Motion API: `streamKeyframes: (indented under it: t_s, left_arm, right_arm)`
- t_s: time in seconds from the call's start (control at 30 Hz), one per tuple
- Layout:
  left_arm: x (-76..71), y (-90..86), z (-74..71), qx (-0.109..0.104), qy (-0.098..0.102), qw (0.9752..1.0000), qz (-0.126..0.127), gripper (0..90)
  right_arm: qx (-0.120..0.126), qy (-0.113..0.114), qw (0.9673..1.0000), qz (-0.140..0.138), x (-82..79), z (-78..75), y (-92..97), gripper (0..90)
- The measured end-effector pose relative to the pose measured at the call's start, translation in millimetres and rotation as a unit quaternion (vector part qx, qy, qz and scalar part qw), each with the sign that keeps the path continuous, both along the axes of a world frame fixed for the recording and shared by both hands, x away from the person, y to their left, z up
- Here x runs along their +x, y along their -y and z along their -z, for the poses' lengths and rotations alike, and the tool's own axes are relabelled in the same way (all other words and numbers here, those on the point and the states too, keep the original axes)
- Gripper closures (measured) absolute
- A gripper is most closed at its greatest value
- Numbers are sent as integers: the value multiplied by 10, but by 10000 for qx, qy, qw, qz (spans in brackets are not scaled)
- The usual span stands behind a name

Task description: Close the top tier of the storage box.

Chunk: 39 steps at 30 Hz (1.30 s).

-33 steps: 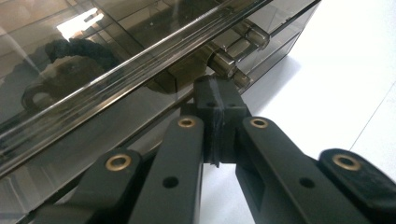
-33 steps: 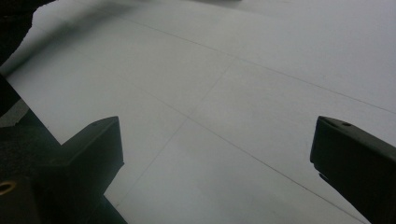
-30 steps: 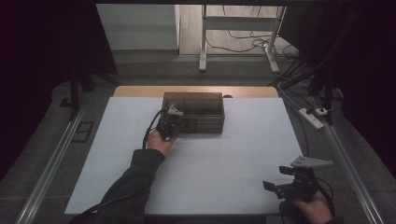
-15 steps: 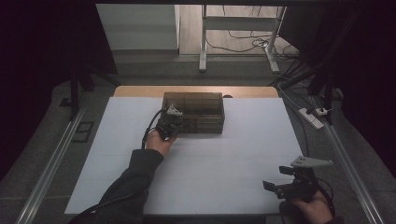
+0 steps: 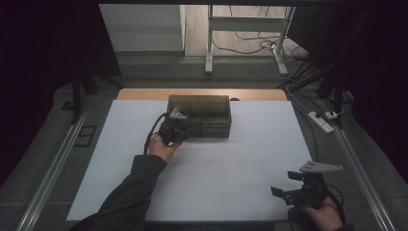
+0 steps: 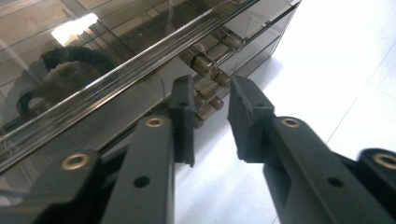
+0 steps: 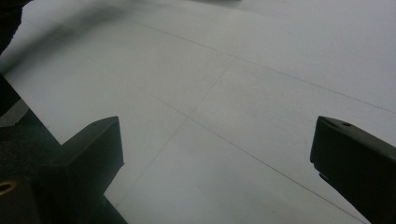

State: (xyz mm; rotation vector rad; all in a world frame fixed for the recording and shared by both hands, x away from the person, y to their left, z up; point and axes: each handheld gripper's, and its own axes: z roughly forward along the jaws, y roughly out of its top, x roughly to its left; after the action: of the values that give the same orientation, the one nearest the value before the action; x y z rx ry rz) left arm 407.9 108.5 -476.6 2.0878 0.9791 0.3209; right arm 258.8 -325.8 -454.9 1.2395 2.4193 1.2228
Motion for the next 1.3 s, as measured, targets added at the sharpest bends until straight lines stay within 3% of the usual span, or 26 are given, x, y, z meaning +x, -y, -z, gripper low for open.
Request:
streamKeyframes:
  t_s: [0.57, 0.83, 0.97, 1.3]
  left_arm:
    - [-105, -113, -5, -289, -199, 9994, 32, 384]
    - [-149, -87, 25, -278, -286, 9991, 173, 248]
    - [-185, -52, 49, -90, -341, 9993, 149, 169]
    - [-288, -2, 28, -115, -442, 9984, 321, 56]
  right_arm:
    - [-17, -2, 10000, -7, 1, -1, -2, 26]
    - [-15, 1, 10000, -9, 0, -1, -2, 26]
    - [-9, 1, 10000, -9, -2, -1, -1, 26]
    - [7, 9, 10000, -7, -4, -2, 1, 26]
